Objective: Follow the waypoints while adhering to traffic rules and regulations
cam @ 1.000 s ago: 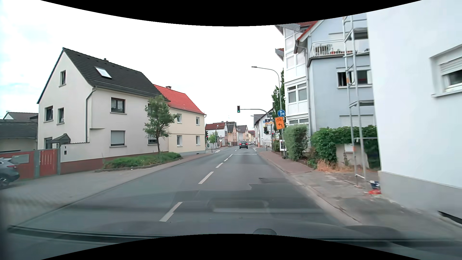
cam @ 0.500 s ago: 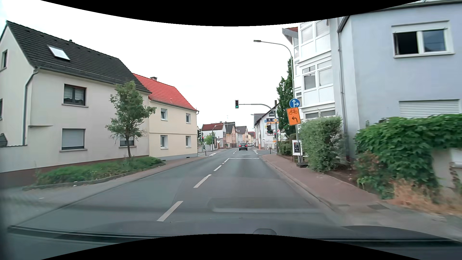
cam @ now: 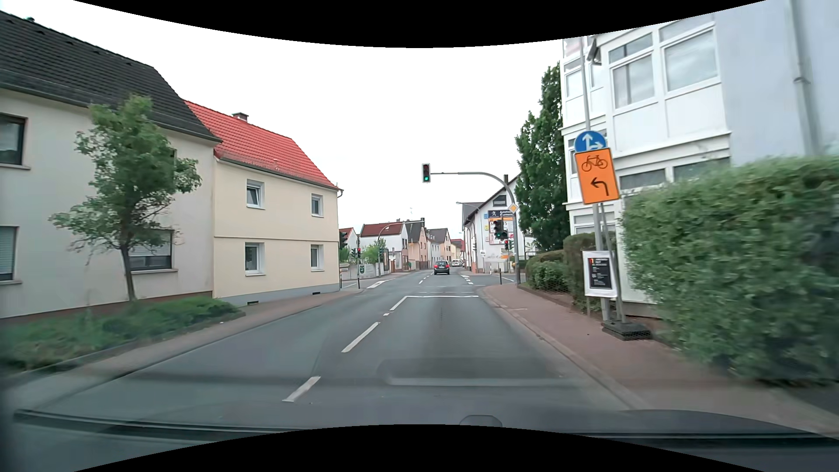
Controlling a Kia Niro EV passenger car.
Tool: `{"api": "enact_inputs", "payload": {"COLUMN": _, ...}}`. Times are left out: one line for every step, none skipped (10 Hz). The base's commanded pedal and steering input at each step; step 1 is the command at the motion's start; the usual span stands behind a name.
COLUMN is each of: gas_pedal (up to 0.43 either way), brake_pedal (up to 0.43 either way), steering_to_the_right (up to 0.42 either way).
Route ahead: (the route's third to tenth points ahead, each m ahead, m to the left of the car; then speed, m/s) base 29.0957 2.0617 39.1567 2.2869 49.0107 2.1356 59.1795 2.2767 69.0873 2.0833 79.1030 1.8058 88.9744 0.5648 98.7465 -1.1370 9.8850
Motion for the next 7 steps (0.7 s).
{"api": "enact_inputs", "payload": {"gas_pedal": 0.008, "brake_pedal": 0.000, "steering_to_the_right": -0.006}}
{"api": "enact_inputs", "payload": {"gas_pedal": 0.008, "brake_pedal": 0.000, "steering_to_the_right": -0.006}}
{"api": "enact_inputs", "payload": {"gas_pedal": 0.008, "brake_pedal": 0.000, "steering_to_the_right": -0.006}}
{"api": "enact_inputs", "payload": {"gas_pedal": 0.008, "brake_pedal": 0.000, "steering_to_the_right": -0.006}}
{"api": "enact_inputs", "payload": {"gas_pedal": 0.020, "brake_pedal": 0.000, "steering_to_the_right": -0.005}}
{"api": "enact_inputs", "payload": {"gas_pedal": 0.020, "brake_pedal": 0.000, "steering_to_the_right": -0.005}}
{"api": "enact_inputs", "payload": {"gas_pedal": 0.020, "brake_pedal": 0.000, "steering_to_the_right": -0.005}}
